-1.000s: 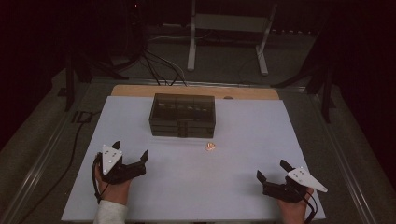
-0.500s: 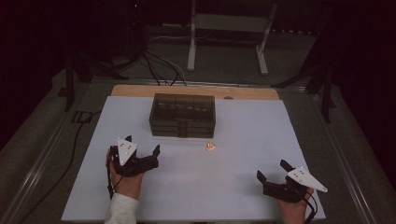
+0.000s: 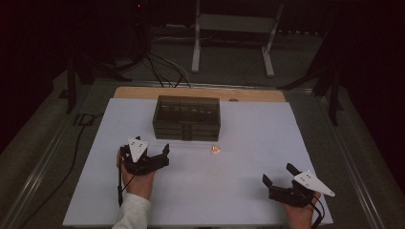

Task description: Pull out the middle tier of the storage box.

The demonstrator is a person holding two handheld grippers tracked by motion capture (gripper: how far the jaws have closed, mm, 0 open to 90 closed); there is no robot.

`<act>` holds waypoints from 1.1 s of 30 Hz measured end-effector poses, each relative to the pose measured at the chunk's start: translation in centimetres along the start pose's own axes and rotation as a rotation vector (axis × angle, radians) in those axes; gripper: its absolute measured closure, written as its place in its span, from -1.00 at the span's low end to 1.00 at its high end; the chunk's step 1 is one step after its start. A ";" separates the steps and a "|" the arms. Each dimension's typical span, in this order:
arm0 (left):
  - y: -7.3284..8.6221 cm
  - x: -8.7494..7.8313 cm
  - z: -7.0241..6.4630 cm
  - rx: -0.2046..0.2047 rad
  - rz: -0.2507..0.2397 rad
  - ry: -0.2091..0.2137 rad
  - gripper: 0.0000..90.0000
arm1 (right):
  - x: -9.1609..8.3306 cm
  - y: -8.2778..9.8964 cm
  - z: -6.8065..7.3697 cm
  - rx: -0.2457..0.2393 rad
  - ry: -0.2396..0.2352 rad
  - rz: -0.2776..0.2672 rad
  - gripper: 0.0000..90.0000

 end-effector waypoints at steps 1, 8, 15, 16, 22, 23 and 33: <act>0.0 0.1 -0.1 0.006 0.000 -0.005 -0.98 | 0.0 0.0 0.0 0.000 0.000 0.000 -1.00; 0.1 1.2 -0.8 0.005 0.003 -0.017 -0.98 | 0.0 0.0 0.0 -0.003 -0.001 0.001 -1.00; 0.1 2.1 -1.1 -0.002 0.002 -0.028 -0.98 | 0.1 0.0 0.1 -0.004 -0.003 -0.001 -1.00; 0.1 2.2 -1.1 -0.003 0.004 -0.030 -0.98 | 0.1 0.0 0.1 -0.005 -0.004 -0.002 -1.00; 0.0 3.0 -1.2 -0.022 0.001 -0.038 -0.98 | 0.1 0.0 0.1 -0.007 -0.003 0.001 -1.00; 0.0 3.1 -1.2 -0.027 0.003 -0.038 -0.98 | 0.1 0.0 0.1 -0.006 -0.003 0.001 -1.00; 0.1 4.1 -1.9 -0.016 0.015 -0.043 -0.98 | 0.1 0.0 0.1 -0.010 -0.001 0.001 -1.00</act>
Point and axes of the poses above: each handheld gripper's, and its own axes: x roughly forward along the jaws, y roughly out of its underside, z roughly to its left, the point moved 9 cm from there along x, roughly forward along the jaws, and after that the axes turned 4 degrees about z, right-handed, at the moved point
